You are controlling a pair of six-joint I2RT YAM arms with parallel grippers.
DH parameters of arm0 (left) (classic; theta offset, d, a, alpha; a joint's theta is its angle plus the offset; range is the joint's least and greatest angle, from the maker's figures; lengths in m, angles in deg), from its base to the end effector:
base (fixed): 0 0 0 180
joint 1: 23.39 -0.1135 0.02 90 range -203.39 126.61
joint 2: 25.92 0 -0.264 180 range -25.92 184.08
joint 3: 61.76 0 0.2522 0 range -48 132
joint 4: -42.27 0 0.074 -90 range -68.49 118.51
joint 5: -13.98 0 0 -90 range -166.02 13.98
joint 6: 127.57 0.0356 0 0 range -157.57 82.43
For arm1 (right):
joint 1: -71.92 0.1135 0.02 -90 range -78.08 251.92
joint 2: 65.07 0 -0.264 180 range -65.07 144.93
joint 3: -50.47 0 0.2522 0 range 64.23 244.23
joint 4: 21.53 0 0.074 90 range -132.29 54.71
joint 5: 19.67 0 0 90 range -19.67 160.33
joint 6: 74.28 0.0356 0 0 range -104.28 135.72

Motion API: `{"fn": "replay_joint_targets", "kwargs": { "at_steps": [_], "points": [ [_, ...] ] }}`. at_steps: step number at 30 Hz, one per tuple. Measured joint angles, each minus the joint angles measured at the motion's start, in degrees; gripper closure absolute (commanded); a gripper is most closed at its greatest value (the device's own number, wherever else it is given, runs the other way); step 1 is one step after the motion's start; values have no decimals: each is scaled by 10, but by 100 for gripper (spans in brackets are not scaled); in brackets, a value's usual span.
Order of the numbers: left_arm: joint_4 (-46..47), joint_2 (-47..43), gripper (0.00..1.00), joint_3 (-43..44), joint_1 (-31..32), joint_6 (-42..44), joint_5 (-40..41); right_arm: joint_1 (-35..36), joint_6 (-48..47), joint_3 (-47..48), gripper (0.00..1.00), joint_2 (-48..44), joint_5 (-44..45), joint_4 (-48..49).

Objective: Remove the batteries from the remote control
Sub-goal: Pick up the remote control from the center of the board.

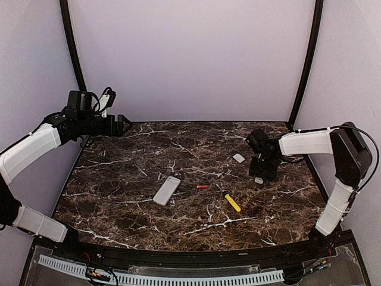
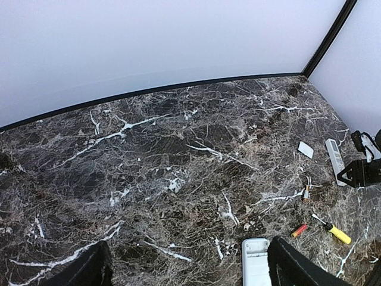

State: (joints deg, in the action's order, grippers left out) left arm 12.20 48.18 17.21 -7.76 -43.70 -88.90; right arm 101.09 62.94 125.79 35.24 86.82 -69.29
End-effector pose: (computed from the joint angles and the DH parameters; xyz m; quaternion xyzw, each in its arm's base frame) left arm 0.2842 -0.0877 0.3425 0.1294 0.8311 -0.1935 0.5050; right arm 0.2912 0.1510 0.1634 0.1747 0.9630 -0.0197 0.2043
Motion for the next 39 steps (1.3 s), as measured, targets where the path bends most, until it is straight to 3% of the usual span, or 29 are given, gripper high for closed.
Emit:
{"fn": "replay_joint_targets", "kwargs": {
  "at_steps": [13, 15, 26, 30, 39],
  "points": [
    [0, 0, 10, 0, 0, 2, -2, -16, 10, -14, 52, 9, -20, 19],
    [0, 0, 10, 0, 0, 3, -2, -17, 13, -16, 59, 9, -23, 20],
    [0, -1, 10, 0, 0, 9, -1, -18, 26, -36, 69, -7, -25, 41],
    [4, -6, 14, -3, 0, 11, -8, -18, 16, -61, 81, -54, -24, 46],
    [74, -71, 16, -62, 2, 45, -144, -18, -89, -49, 84, -239, -116, 38]
  ]
}}
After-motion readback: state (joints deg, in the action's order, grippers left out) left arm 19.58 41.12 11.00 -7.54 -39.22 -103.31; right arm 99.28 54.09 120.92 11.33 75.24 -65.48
